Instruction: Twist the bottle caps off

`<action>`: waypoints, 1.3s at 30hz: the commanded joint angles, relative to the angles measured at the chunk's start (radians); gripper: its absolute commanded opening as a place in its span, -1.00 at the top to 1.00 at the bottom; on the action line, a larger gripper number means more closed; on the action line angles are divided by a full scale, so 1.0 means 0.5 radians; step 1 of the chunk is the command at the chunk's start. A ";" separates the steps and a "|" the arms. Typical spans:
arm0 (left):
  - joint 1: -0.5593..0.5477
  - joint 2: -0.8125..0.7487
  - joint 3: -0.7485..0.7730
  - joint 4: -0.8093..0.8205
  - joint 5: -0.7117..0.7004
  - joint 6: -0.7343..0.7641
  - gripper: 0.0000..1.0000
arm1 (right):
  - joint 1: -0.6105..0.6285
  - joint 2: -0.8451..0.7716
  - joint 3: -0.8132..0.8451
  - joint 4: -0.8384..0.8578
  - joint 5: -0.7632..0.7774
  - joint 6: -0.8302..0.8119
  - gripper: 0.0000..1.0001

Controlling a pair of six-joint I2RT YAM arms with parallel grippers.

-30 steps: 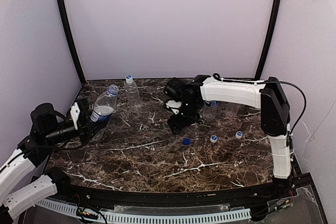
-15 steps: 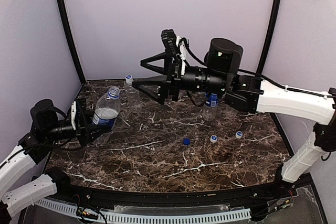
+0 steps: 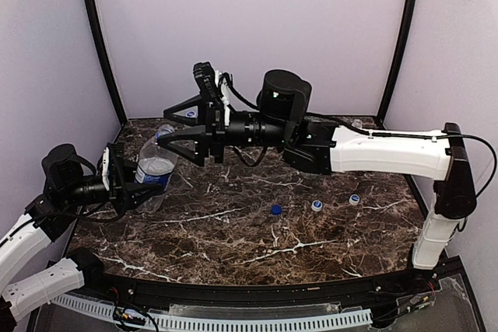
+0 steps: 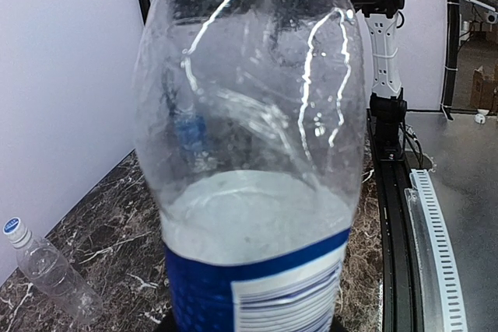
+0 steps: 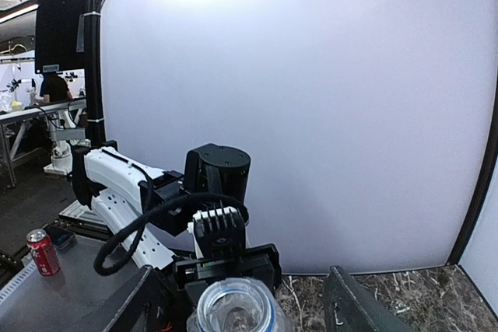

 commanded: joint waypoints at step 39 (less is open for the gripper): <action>0.291 -0.173 -0.565 0.208 -0.816 -0.596 -0.97 | -0.499 -0.262 0.070 -1.189 1.204 -0.186 1.00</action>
